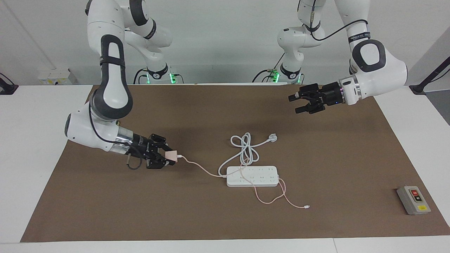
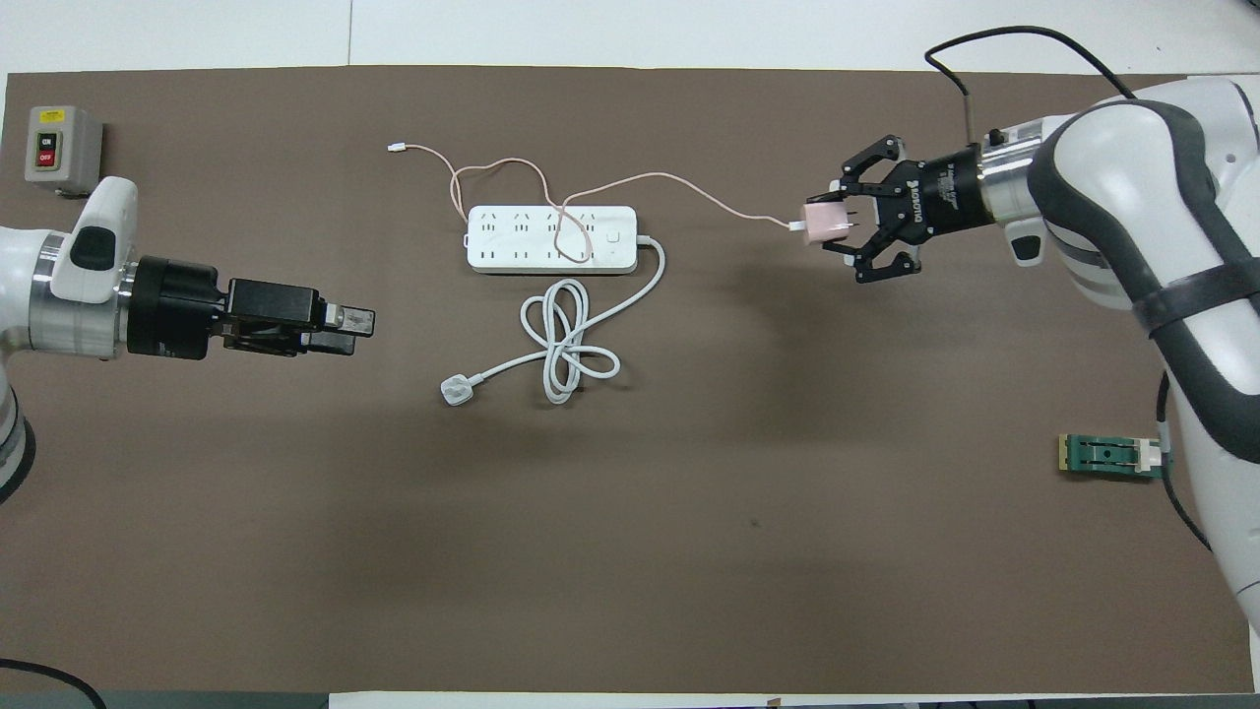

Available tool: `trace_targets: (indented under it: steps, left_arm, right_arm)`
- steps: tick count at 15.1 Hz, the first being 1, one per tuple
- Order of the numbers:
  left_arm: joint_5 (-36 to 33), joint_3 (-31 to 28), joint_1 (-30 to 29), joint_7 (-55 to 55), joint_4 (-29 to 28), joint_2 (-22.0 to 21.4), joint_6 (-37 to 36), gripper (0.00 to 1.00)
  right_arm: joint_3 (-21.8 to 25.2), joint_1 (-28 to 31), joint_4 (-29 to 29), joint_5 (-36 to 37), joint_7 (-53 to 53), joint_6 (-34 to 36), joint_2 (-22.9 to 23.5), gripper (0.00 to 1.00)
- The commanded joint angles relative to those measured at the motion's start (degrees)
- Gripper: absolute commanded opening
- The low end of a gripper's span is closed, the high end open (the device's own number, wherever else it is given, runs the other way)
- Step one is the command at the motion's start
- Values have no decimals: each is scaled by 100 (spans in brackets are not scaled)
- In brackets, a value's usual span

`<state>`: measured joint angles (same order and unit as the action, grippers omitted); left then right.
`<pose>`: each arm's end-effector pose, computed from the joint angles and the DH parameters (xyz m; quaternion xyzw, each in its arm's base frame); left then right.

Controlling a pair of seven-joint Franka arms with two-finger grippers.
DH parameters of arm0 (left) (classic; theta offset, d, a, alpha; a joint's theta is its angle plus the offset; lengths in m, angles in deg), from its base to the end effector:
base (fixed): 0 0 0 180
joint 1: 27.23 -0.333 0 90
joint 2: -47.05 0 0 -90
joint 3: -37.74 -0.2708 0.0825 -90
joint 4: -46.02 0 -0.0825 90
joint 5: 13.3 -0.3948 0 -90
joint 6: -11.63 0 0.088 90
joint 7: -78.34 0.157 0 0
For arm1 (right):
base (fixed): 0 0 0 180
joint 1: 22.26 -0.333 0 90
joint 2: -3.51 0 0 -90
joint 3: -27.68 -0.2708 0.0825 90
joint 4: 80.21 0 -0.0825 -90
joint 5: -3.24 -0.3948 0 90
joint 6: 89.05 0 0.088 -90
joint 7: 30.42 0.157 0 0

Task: Plug charger into power strip
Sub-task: 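Carry the charger toward the left gripper above the power strip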

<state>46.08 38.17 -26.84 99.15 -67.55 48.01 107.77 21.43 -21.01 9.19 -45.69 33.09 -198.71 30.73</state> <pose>0.5424 -0.1340 0.4023 0.8669 -0.0322 -0.0538 0.4946 0.6650 0.1409 0.3088 -0.7021 0.5838 0.2734 0.3024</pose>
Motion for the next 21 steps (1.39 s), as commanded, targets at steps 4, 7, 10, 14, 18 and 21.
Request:
trace_targets:
  steps: [4,7,10,14,18,21]
  left_arm:
    - [618,-70,40,974,-245,254,204,100]
    - [1188,-70,32,1364,-166,658,195,100]
    - [1743,-61,14,1672,27,1045,151,100]
    - [1867,-61,93,1848,-60,1099,169,100]
    - [2454,-52,408,2129,-306,1108,230,100]
    - [2623,-52,681,2147,-307,1143,362,100]
  right_arm:
    - [27,-1406,-485,-178,1049,-687,82,0]
    - [27,-1855,-485,-213,1075,-793,74,0]
    - [27,-2163,-485,-318,1286,-995,73,0]
    - [27,-2418,-494,-582,2066,-1399,73,0]
    - [27,-2619,-512,-574,2253,-1654,91,0]
    - [27,-2647,-494,-582,2271,-1821,100,0]
